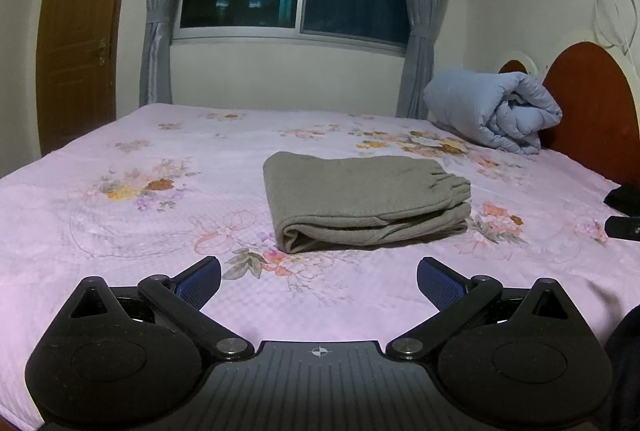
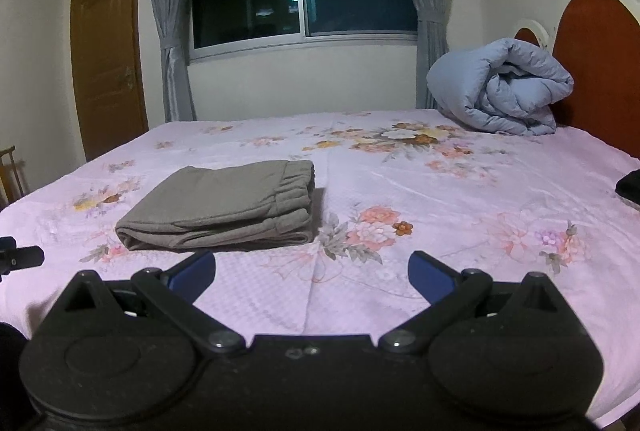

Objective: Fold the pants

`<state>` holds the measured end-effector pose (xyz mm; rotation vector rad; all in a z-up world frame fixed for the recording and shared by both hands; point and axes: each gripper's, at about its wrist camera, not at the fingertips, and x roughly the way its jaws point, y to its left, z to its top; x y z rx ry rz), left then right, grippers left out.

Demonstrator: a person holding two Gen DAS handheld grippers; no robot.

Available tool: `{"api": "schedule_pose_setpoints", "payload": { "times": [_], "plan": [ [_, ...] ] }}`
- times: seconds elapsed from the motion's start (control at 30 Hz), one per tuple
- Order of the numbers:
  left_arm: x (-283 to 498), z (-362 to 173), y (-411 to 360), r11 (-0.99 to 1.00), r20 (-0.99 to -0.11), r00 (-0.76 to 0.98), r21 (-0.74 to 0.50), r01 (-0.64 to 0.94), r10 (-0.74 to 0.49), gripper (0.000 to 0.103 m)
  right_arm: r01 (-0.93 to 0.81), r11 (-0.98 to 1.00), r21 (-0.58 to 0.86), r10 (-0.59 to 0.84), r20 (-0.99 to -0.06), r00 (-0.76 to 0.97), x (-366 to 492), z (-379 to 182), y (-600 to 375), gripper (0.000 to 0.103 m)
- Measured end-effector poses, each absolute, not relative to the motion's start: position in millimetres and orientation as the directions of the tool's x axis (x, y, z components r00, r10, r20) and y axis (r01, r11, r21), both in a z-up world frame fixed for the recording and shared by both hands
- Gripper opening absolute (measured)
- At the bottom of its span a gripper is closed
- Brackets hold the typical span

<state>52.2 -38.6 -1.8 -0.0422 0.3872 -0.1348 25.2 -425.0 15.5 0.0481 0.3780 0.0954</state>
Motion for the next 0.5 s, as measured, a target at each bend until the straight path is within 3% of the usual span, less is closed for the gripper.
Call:
{"api": "schedule_pose_setpoints", "payload": {
  "times": [0.5],
  "plan": [
    [53.2, -2.0, -41.0, 0.990, -0.377, 0.916, -0.071, 0.122, -0.140, 0.103, -0.084, 0.994, 0.064, 0.102, -0.372, 0.923, 27.4, 15.2, -421.5, 0.097]
  ]
}}
